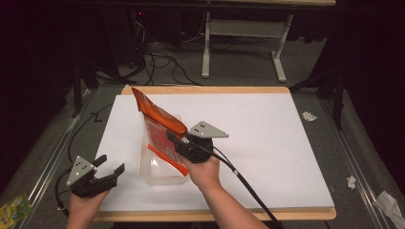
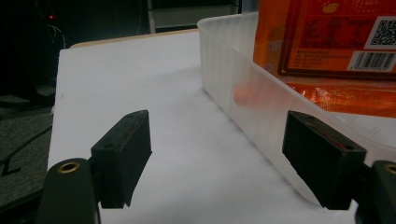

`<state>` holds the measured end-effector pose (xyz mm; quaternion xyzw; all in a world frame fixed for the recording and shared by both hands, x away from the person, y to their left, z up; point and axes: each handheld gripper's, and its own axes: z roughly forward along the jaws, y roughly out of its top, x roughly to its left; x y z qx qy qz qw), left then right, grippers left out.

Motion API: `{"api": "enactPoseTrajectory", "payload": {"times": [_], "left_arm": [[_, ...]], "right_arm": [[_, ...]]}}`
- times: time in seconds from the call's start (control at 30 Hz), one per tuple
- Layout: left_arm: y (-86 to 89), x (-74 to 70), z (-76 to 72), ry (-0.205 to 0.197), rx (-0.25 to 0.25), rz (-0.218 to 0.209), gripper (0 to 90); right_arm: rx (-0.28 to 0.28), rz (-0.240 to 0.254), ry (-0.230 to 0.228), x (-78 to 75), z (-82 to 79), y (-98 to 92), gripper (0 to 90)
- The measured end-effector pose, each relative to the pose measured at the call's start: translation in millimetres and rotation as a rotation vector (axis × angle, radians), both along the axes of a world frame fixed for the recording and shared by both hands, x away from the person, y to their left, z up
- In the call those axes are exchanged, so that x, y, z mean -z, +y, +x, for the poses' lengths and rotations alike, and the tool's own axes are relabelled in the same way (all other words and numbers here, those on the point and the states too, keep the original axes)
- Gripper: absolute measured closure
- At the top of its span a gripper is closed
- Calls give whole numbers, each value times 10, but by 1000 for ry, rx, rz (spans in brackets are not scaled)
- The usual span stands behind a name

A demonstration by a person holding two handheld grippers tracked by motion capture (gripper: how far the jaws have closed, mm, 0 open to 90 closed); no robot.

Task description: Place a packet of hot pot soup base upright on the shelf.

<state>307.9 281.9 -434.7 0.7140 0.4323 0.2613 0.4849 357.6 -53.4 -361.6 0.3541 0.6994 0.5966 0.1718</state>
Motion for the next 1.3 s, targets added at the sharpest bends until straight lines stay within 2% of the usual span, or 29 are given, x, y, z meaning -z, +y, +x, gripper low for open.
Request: {"api": "enactPoseTrajectory", "payload": {"times": [0.5,0.67,1.03,1.3], "left_arm": [[7,-2,1,1,1,0,246],[2,-1,4,0,3,3,246],[-15,2,4,6,12,6,246],[-21,2,2,5,16,9,246]], "right_arm": [[13,-19,23,147,37,64,725],[23,-10,28,152,34,69,725],[26,4,18,211,10,44,724],[21,-6,-3,274,-57,32,723]]}}
